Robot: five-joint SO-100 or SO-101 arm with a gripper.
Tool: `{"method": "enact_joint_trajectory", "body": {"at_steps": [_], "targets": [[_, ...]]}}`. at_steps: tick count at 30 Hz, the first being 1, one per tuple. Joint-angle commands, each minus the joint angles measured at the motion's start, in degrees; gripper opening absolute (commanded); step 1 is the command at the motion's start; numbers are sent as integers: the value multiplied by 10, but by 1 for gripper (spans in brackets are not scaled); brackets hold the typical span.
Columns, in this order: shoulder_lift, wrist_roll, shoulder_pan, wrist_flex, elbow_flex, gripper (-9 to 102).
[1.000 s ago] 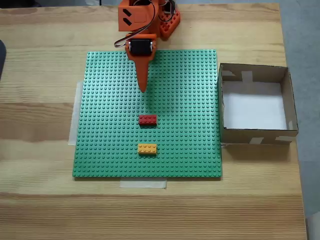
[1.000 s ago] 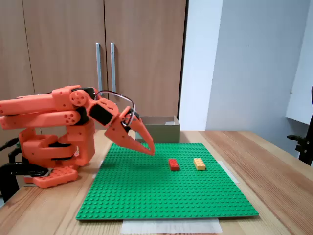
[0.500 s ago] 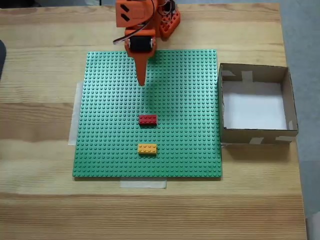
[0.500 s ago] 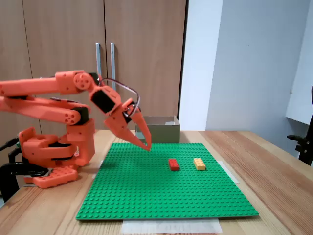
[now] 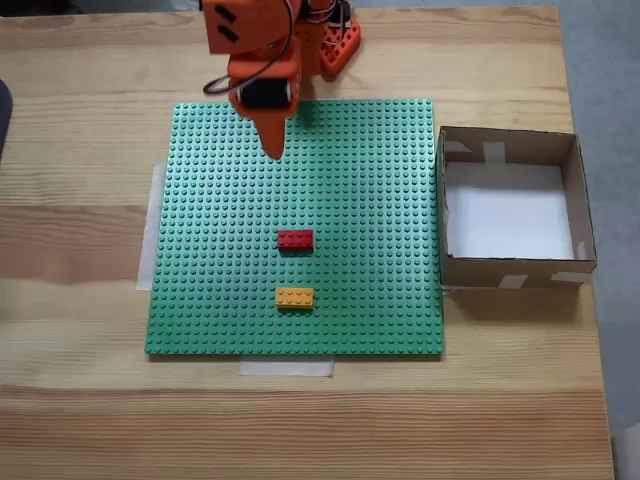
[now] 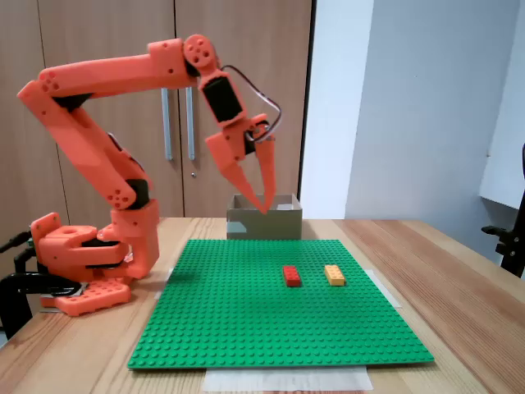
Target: Pick the red lego block and put it in the box.
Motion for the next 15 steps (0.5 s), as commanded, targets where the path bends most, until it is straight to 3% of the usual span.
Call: {"method": "enact_joint_trajectory", "body": {"at_steps": [1, 15], "targets": [[-47, -6, 4, 9, -62, -1], [-257, -24, -7, 35, -182, -1]]}}
